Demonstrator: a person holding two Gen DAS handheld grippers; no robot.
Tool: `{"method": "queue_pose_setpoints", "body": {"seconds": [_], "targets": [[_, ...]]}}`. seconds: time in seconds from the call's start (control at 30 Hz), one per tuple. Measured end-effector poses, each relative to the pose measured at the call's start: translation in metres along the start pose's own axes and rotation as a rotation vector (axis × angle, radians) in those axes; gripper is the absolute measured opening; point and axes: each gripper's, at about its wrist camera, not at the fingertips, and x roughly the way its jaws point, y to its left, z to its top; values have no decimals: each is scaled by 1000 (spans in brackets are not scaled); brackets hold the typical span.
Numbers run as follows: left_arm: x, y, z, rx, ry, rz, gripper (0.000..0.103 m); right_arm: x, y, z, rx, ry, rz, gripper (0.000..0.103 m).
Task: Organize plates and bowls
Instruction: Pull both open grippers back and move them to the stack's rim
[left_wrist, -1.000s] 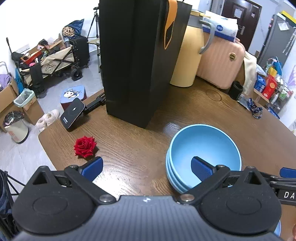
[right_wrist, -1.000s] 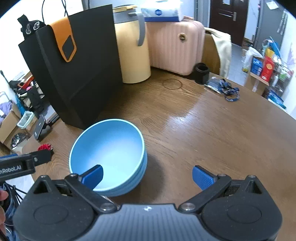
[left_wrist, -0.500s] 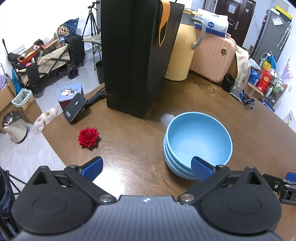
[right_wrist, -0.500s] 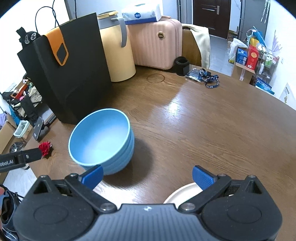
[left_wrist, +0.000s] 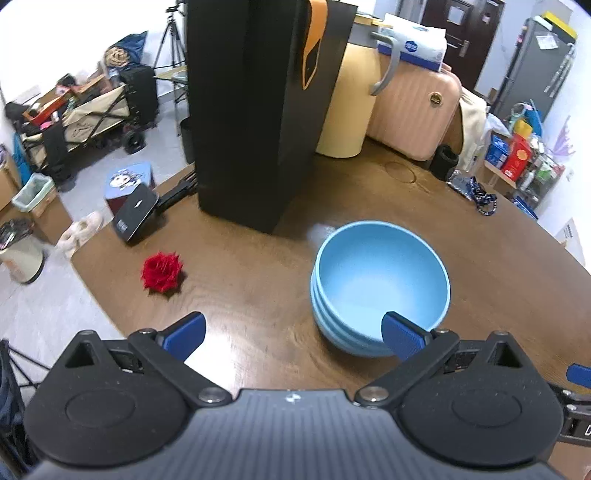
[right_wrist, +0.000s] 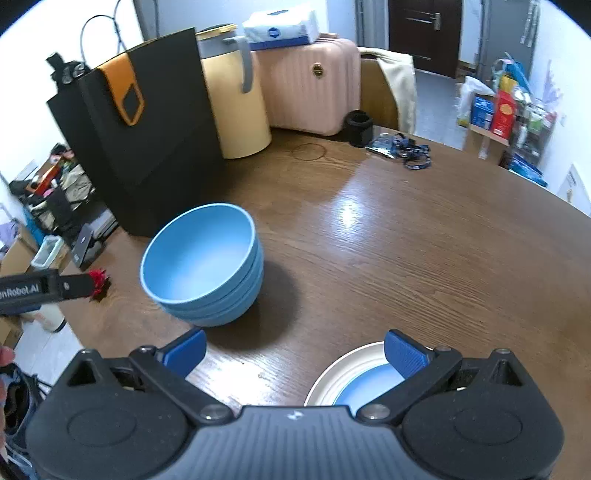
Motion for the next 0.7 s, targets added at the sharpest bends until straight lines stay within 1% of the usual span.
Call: {"method": "queue_pose_setpoints", "body": {"seconds": [0.1,0.2,0.27,0.4,0.7], "targets": [[14,5,13,35,27,-28,103,5,2,2,64,-2,-30,103],[27,8,27,108,55,-52,103,12,8,5,135,15,-37,103],[35,12,35,142,68,-66,103,16,14,8,165,14,-60,103],[57,18,52,189,102,-116,103,25,23,10,238,23,-100,103],[97,14,71,357,165,-176,103,51,45,11,376,55,-159,103]]}}
